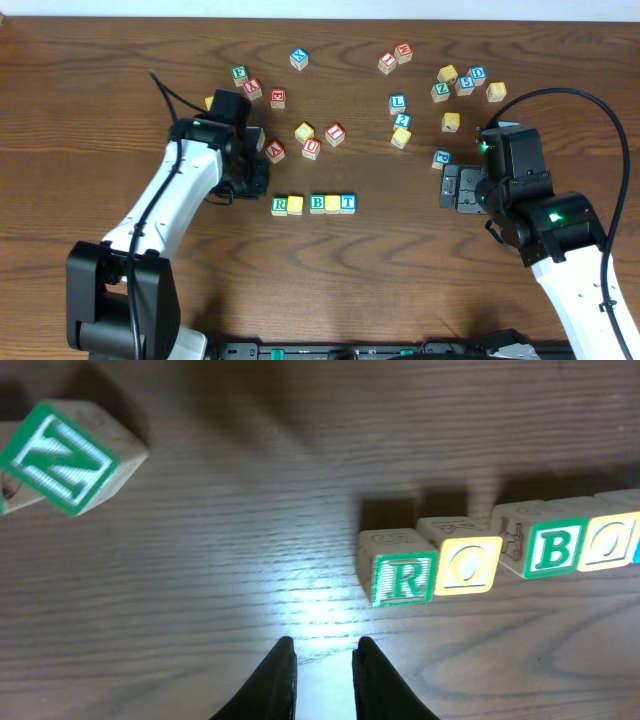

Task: Spell out ROBOT
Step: 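Raise the right gripper and move it aside to the right, then lower the open left gripper beside the green R block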

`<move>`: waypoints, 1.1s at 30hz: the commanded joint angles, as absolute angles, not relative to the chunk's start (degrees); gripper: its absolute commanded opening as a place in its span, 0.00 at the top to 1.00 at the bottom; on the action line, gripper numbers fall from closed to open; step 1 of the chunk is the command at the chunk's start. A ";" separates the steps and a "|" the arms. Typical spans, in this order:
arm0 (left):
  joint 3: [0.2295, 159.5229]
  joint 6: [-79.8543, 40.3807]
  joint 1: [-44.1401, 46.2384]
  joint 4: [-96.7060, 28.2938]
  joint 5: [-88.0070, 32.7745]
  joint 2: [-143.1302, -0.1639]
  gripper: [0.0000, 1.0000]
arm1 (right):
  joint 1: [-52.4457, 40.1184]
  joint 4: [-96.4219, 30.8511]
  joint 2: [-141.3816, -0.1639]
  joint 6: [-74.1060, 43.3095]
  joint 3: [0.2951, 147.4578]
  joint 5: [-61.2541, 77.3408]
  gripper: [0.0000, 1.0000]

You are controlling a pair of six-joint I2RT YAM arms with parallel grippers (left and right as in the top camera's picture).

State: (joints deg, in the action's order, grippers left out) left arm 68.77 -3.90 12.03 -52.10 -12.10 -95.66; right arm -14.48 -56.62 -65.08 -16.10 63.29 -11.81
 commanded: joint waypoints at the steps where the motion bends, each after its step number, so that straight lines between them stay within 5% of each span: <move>1: 68.34 -2.66 14.35 -51.70 -7.90 -95.92 0.81 | -14.17 -57.47 -64.49 -16.67 64.18 -11.64 0.01; 28: 52.77 -5.19 14.61 -33.26 -10.13 -95.92 0.81 | -14.20 -57.30 -64.49 -16.75 64.18 -9.21 0.01; 33: 52.77 -4.71 14.61 -32.05 -14.50 -95.92 0.89 | -14.20 -57.28 -64.49 -16.91 64.18 -9.02 0.01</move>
